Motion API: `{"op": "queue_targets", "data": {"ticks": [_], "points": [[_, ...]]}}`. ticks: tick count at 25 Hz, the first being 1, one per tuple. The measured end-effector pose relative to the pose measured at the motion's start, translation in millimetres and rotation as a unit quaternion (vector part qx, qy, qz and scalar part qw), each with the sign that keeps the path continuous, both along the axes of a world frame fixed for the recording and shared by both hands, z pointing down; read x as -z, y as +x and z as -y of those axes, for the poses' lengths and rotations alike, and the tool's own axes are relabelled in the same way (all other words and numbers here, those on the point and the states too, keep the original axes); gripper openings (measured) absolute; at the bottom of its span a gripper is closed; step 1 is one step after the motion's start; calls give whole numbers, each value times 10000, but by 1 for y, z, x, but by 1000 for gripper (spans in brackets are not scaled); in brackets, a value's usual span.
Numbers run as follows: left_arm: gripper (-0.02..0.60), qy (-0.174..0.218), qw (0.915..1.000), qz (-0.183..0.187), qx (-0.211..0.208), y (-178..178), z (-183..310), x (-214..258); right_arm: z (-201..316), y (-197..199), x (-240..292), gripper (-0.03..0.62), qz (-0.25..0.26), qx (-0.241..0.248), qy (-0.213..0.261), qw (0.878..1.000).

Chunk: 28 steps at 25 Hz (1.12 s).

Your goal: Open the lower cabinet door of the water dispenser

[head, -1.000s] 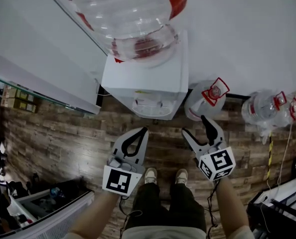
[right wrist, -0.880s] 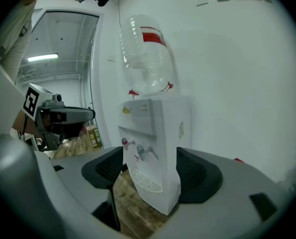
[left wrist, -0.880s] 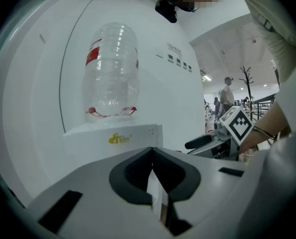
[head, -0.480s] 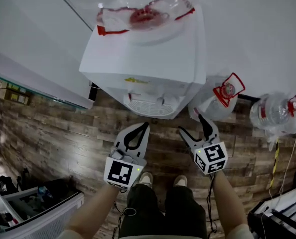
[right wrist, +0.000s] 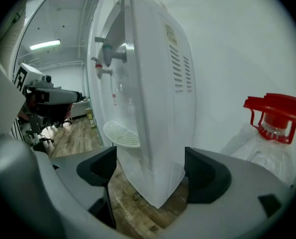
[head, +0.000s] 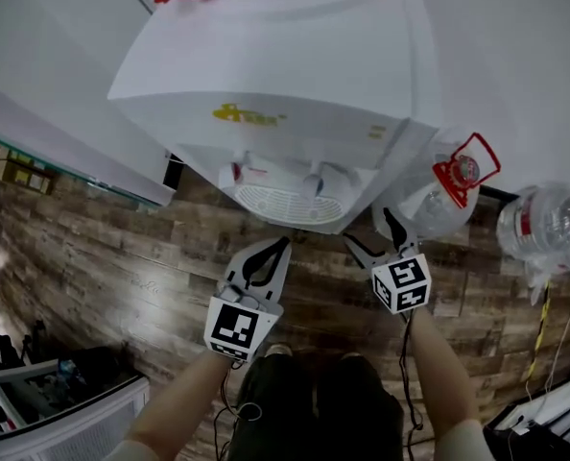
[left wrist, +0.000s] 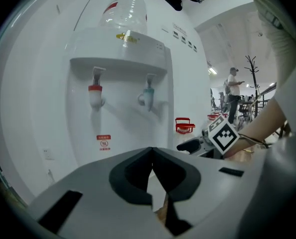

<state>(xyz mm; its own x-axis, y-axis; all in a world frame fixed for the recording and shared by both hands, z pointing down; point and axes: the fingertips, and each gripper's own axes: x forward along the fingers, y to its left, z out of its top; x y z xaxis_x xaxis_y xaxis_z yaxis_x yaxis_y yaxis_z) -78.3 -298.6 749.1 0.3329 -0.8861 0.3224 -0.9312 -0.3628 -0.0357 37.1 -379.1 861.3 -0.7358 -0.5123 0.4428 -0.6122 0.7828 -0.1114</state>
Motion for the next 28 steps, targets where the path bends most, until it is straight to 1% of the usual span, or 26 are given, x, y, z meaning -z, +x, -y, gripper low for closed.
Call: {"op": "queue_targets", "data": {"ticks": [5, 9, 11, 15, 17, 18, 19, 21, 23, 28], "points": [[6, -59, 9999, 19, 96, -9, 6, -35, 10, -13, -41, 417, -113, 98, -3, 9999], [6, -90, 9997, -18, 213, -17, 10, -55, 19, -16, -63, 386, -91, 121, -68, 9999], [6, -125, 9997, 26, 207, -19, 9, -64, 22, -19, -70, 373, -108, 123, -67, 9998], [6, -175, 9998, 87, 93, -19, 5, -75, 25, -26, -78, 369, -87, 85, -147, 9998], [6, -208, 9997, 84, 61, -20, 3, -78, 22, -32, -78, 328, -102, 62, -107, 9999], [6, -226, 9997, 58, 76, -22, 2, -79, 20, -35, -78, 291, -99, 2, -84, 9999], [6, -242, 9996, 19, 108, -24, 1, -80, 19, -38, -78, 298, -74, -99, -83, 9999], [6, -259, 9995, -63, 184, -27, -1, -79, 19, -39, -77, 291, -20, -328, -144, 9994], [6, -254, 9994, -105, 232, -29, -4, -77, 19, -38, -77, 291, -62, -488, -210, 9986], [6, -304, 9995, 79, 104, -29, -21, -71, -6, -30, -77, 287, -260, -606, -382, 9971]]}}
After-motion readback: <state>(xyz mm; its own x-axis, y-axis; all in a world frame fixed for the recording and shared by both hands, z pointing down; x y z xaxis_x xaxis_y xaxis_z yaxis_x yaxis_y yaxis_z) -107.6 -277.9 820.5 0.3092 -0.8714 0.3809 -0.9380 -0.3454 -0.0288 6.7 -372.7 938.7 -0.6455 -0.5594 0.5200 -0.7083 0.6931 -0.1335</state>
